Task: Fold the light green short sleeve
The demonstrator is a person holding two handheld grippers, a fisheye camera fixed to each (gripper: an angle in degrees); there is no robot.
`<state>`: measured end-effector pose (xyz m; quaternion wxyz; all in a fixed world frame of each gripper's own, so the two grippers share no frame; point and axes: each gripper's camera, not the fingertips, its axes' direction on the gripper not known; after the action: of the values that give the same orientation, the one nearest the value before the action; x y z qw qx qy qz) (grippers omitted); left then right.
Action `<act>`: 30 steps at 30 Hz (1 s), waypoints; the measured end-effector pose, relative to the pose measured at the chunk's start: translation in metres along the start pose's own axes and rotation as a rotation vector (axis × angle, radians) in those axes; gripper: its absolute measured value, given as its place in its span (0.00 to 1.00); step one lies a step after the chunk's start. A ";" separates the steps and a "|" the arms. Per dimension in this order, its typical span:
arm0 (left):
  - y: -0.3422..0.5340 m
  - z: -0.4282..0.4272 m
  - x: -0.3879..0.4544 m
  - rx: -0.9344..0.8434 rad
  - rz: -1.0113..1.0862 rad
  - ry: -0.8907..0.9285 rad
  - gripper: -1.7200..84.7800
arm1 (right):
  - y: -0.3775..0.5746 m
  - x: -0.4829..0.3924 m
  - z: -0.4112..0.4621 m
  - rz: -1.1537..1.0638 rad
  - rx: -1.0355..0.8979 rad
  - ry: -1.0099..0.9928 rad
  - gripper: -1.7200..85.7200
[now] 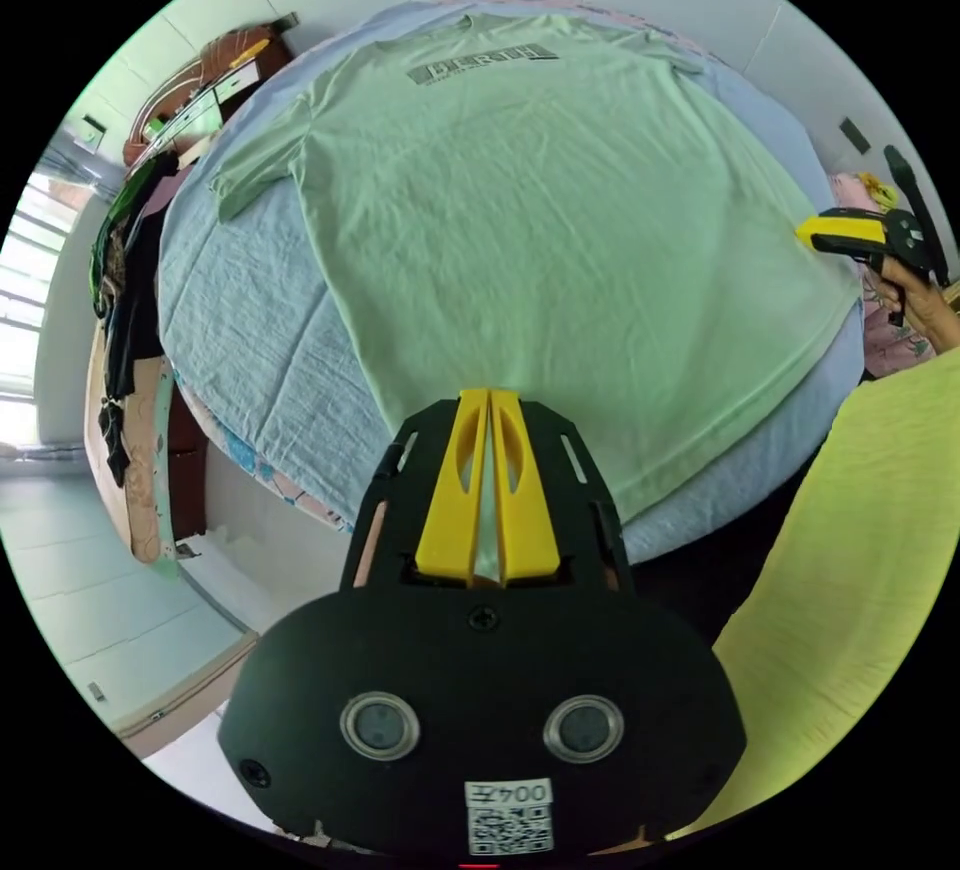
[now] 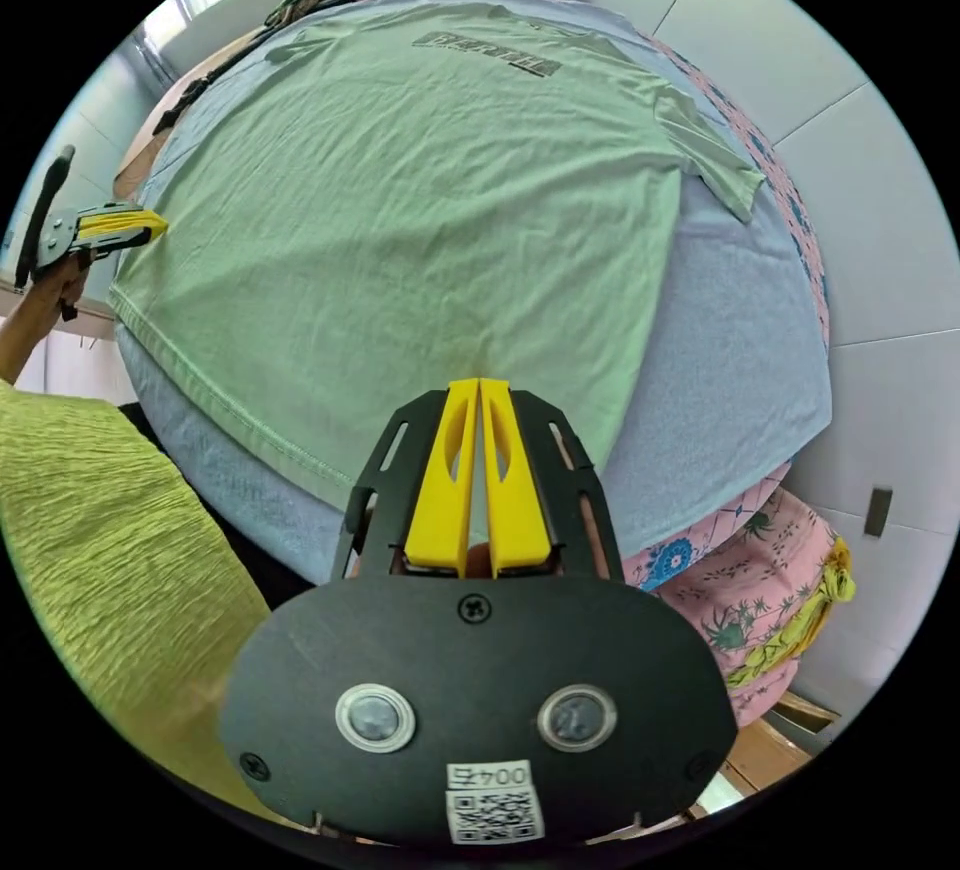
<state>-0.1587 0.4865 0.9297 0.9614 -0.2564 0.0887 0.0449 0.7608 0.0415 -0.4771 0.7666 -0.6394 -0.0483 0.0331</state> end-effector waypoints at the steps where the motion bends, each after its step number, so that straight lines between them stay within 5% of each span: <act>1: 0.006 0.009 0.006 0.007 0.017 -0.009 0.03 | -0.001 0.001 -0.002 0.017 0.005 0.001 0.01; 9: 0.042 0.065 0.040 0.017 0.165 -0.063 0.02 | 0.000 0.032 -0.028 0.293 0.039 -0.040 0.02; 18: 0.055 0.099 -0.014 0.131 0.158 0.170 0.03 | 0.030 0.121 -0.122 0.829 0.444 -0.369 0.08; 30: -0.126 0.150 0.059 0.312 0.324 0.173 0.03 | 0.036 0.302 -0.105 1.179 0.681 -0.787 0.09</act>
<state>-0.0618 0.4554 1.1067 0.9585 -0.0902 0.2166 0.1620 1.0736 -0.0202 -0.5212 0.7029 -0.2304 0.0438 0.6715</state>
